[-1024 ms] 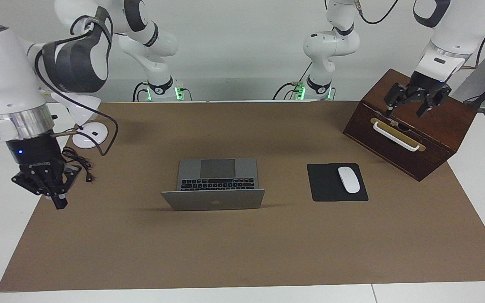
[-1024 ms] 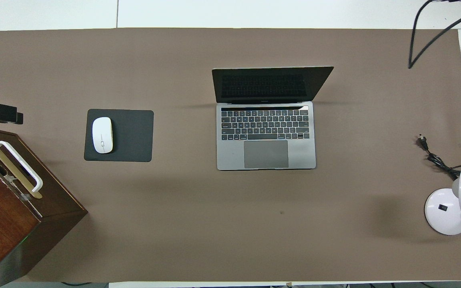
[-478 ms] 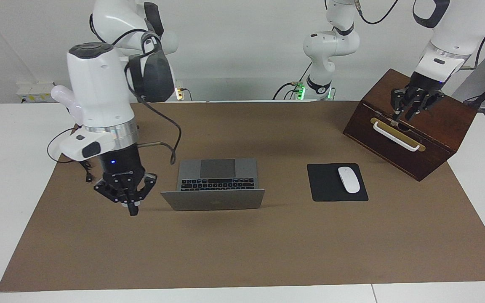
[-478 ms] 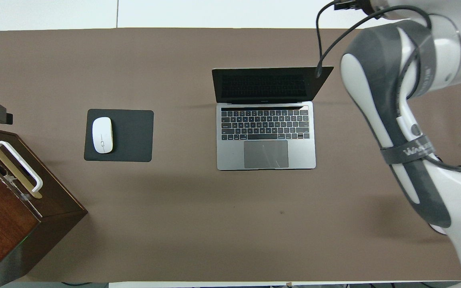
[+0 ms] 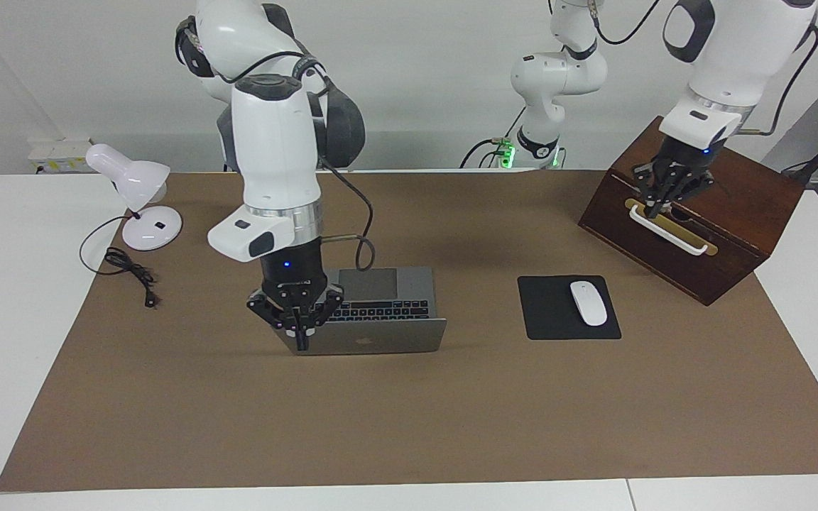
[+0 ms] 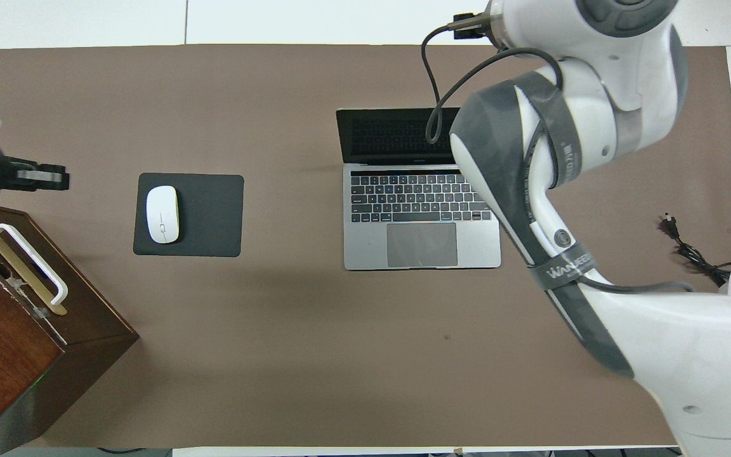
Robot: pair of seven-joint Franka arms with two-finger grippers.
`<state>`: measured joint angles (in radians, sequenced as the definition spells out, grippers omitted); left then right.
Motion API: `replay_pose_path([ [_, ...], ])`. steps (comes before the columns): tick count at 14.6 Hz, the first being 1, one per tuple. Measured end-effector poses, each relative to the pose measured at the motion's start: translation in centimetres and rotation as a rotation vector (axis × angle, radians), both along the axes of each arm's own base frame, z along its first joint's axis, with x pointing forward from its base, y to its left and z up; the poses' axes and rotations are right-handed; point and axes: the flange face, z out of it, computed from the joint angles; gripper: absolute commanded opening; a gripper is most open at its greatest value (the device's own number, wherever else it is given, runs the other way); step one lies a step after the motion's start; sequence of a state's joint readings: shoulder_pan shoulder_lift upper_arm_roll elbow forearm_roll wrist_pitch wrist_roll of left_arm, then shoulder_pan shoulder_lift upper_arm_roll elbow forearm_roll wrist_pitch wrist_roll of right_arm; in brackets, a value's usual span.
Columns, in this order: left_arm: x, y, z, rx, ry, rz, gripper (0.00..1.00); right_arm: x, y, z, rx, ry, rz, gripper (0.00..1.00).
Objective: Close laptop with both arms
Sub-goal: 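Reach the right gripper over the laptop screen while the left gripper advances, then move the left gripper to the laptop base's near corner to steady it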
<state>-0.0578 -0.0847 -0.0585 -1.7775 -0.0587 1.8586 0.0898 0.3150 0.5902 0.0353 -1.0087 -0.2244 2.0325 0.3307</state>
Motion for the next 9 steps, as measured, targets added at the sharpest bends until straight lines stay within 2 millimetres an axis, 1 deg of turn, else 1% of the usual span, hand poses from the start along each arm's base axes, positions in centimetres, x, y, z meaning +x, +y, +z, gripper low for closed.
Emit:
replay_pose_path([
  [1,-0.5,-1.5,-1.1,-0.020,-0.024,-0.019,0.00,-0.3,1.0,-0.2,0.000,0.001,0.000,0.00],
  [2,-1.1,-2.8,-2.2,-0.031,-0.052,-0.037,0.00,-0.4,1.6,-0.4,0.001,0.002,-0.001,0.00],
  [5,-3.9,-6.4,-5.3,-0.049,-0.128,-0.098,0.00,-0.3,1.8,-0.8,0.006,0.005,-0.013,0.00],
  [7,-5.6,-8.5,-6.8,-0.057,-0.172,-0.139,0.00,-0.3,2.0,-1.0,0.007,0.008,-0.011,0.00],
  [9,-6.8,-10.8,-8.1,-0.071,-0.229,-0.184,0.00,-0.3,2.2,-1.3,0.007,0.012,-0.008,0.00],
])
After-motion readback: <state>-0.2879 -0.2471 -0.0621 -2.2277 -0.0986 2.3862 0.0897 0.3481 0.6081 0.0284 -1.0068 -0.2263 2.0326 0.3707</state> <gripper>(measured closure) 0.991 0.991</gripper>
